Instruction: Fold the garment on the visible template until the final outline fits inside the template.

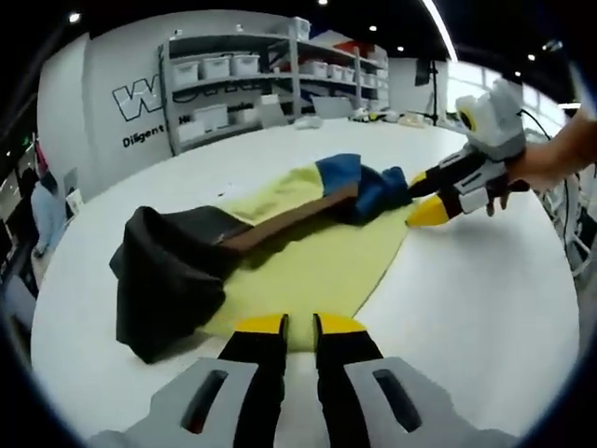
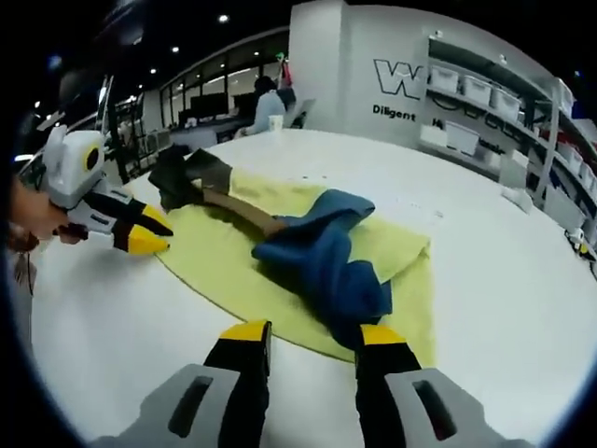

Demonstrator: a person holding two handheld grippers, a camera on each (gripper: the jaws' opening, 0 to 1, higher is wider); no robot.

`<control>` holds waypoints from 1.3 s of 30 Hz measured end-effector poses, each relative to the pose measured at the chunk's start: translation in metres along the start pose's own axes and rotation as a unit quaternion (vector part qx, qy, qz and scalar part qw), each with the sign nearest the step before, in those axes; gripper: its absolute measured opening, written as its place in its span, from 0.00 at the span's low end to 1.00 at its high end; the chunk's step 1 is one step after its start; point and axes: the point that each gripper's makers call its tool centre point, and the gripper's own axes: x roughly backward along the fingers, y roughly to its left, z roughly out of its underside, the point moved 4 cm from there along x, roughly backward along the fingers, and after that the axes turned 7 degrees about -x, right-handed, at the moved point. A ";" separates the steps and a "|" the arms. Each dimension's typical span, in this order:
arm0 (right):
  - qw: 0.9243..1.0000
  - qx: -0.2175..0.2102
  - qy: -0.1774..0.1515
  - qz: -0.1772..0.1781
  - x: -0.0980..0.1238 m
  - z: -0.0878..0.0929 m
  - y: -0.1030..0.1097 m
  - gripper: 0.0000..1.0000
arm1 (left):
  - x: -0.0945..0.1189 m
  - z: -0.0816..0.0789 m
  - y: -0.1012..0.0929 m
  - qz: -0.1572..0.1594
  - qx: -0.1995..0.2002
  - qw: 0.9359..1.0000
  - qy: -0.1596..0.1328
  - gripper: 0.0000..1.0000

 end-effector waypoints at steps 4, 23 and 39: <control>1.000 0.007 0.015 -0.003 0.009 0.006 0.003 0.18 | 0.010 0.006 -0.005 0.001 0.076 0.997 0.019 0.00; 0.999 0.012 0.043 -0.024 0.055 0.038 0.044 0.14 | 0.057 0.034 -0.043 0.041 0.035 0.997 0.048 0.00; 0.998 0.000 0.053 -0.044 0.099 0.073 0.083 0.13 | 0.102 0.061 -0.080 0.071 0.019 0.995 0.063 0.00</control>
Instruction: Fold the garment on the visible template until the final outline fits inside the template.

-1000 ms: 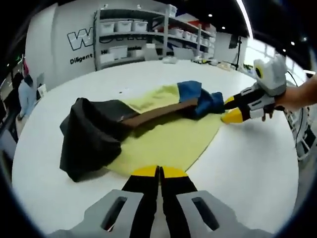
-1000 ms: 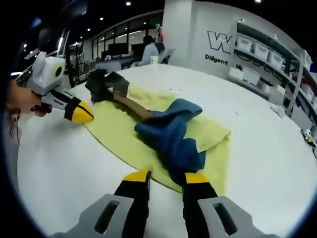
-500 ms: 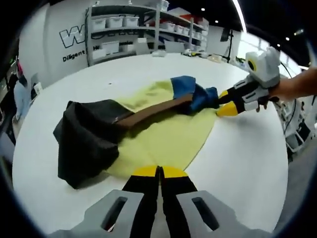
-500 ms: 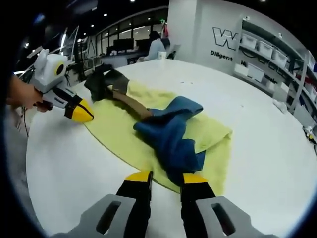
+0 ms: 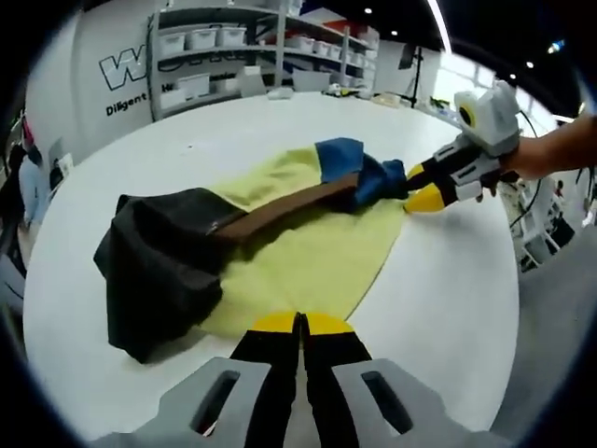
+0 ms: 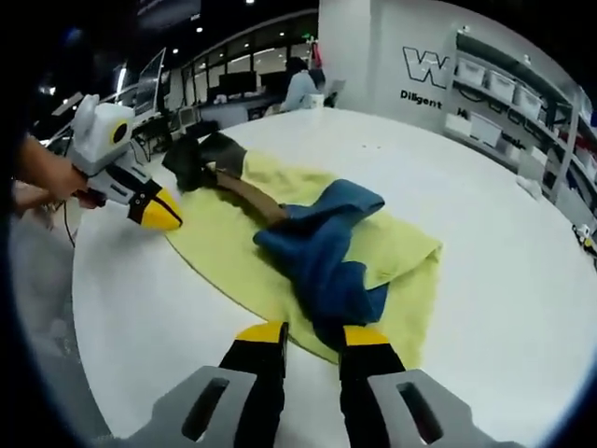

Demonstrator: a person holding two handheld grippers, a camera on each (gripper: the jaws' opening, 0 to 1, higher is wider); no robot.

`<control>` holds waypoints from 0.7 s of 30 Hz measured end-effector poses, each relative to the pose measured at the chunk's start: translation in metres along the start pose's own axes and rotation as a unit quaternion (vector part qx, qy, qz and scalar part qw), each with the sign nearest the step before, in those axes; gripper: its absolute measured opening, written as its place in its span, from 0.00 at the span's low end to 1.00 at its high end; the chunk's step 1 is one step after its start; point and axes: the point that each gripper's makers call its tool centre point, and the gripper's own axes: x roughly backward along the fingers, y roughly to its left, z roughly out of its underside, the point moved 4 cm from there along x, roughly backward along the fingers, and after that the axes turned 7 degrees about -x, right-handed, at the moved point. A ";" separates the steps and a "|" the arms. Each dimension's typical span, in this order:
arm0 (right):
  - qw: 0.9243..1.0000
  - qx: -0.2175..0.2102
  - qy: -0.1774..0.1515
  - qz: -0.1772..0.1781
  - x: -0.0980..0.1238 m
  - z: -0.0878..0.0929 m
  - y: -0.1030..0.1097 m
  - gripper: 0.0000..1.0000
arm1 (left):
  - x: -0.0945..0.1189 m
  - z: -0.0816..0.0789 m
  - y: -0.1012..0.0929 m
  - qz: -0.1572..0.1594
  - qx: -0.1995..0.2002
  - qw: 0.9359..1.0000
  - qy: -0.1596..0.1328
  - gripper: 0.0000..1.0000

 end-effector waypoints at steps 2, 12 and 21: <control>1.000 -0.002 0.002 -0.006 0.002 0.003 0.002 0.13 | 0.002 0.001 -0.003 0.001 0.001 1.000 0.003 0.00; 1.000 0.019 0.010 -0.021 0.011 0.015 0.021 0.12 | 0.017 0.014 -0.024 0.015 -0.028 0.999 0.026 0.00; 0.999 0.011 0.005 -0.044 0.021 0.024 0.038 0.11 | 0.025 0.021 -0.030 0.008 -0.020 1.000 0.021 0.00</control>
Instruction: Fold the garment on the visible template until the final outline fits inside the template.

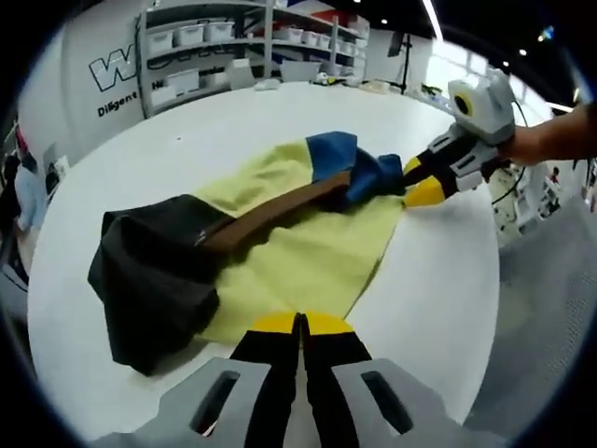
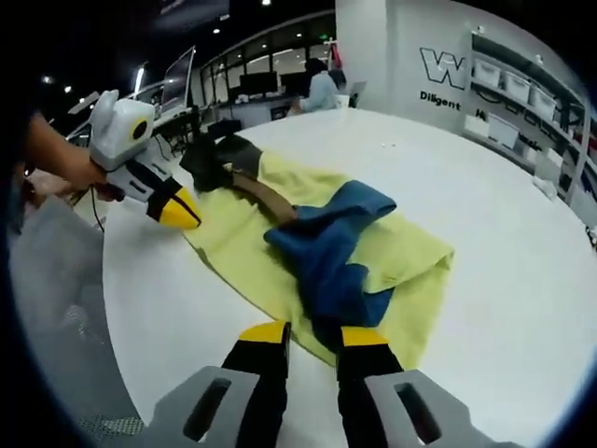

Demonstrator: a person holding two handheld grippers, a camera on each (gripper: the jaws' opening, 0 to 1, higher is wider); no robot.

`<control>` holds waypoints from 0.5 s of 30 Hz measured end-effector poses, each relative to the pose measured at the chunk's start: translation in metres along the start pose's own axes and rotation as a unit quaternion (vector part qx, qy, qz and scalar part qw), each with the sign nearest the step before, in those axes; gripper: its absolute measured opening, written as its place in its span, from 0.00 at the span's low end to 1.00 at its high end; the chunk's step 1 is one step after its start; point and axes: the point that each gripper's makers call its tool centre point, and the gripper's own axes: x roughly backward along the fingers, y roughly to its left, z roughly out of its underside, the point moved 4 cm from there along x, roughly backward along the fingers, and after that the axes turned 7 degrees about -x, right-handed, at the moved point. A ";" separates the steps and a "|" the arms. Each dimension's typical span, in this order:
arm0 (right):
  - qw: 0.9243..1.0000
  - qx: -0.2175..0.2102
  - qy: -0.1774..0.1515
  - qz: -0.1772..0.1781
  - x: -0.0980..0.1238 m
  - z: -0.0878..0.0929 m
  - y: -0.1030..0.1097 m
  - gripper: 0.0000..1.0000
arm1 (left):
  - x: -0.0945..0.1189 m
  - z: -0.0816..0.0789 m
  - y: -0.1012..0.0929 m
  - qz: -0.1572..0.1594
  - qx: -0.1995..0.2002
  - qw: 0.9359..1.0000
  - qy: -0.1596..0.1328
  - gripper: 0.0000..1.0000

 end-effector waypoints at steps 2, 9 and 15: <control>1.000 0.017 -0.002 0.004 0.000 0.000 0.000 0.12 | 0.000 -0.001 0.000 -0.001 -0.001 1.000 0.001 0.00; 0.995 0.094 -0.038 0.014 0.009 -0.019 0.003 0.14 | 0.004 -0.021 0.002 -0.004 -0.055 0.998 -0.039 0.13; 0.987 0.136 -0.080 0.026 0.019 -0.047 0.000 0.19 | 0.006 -0.037 0.014 -0.024 -0.095 0.994 -0.051 0.20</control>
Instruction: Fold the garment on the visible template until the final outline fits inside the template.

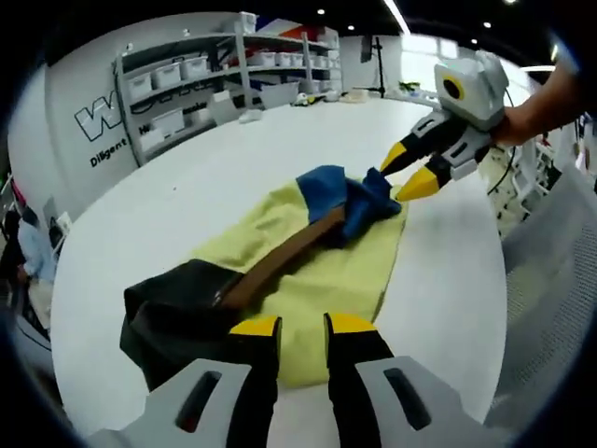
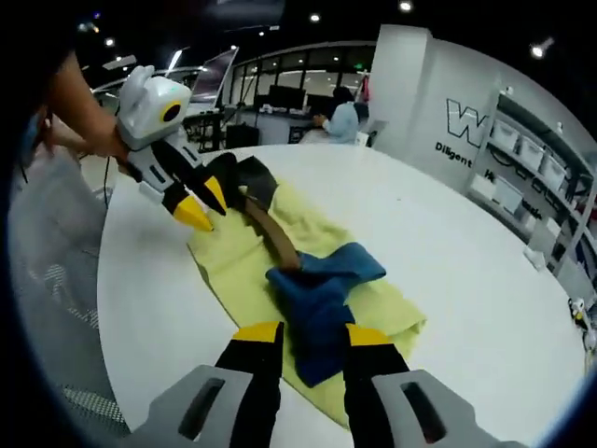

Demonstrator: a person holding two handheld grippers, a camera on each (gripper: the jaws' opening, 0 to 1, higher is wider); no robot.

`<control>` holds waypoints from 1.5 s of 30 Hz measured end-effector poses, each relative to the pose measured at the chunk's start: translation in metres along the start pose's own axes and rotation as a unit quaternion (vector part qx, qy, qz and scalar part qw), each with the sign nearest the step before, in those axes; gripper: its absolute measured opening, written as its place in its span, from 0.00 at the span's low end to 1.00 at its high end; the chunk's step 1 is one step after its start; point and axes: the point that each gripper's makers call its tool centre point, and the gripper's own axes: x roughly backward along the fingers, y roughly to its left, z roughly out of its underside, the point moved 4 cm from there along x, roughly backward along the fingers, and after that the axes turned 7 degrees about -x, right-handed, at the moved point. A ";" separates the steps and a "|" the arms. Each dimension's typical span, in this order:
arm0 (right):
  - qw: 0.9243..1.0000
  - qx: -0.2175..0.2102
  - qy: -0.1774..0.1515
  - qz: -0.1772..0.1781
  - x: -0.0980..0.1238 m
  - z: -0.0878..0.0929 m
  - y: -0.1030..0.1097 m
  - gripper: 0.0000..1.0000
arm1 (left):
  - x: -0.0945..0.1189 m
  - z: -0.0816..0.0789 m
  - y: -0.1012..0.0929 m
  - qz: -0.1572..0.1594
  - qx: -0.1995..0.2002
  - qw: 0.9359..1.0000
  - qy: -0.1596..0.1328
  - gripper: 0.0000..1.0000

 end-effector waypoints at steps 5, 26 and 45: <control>1.000 0.003 -0.017 -0.013 -0.007 -0.018 -0.004 0.26 | 0.000 -0.006 0.017 -0.019 -0.033 0.999 0.000 0.27; 0.990 0.122 0.036 -0.060 -0.051 -0.022 -0.008 0.25 | -0.006 -0.008 0.074 -0.038 -0.124 0.991 0.044 0.27; 0.979 0.185 0.056 -0.064 -0.065 -0.026 -0.011 0.08 | -0.022 -0.001 0.080 0.015 -0.255 0.962 0.093 0.30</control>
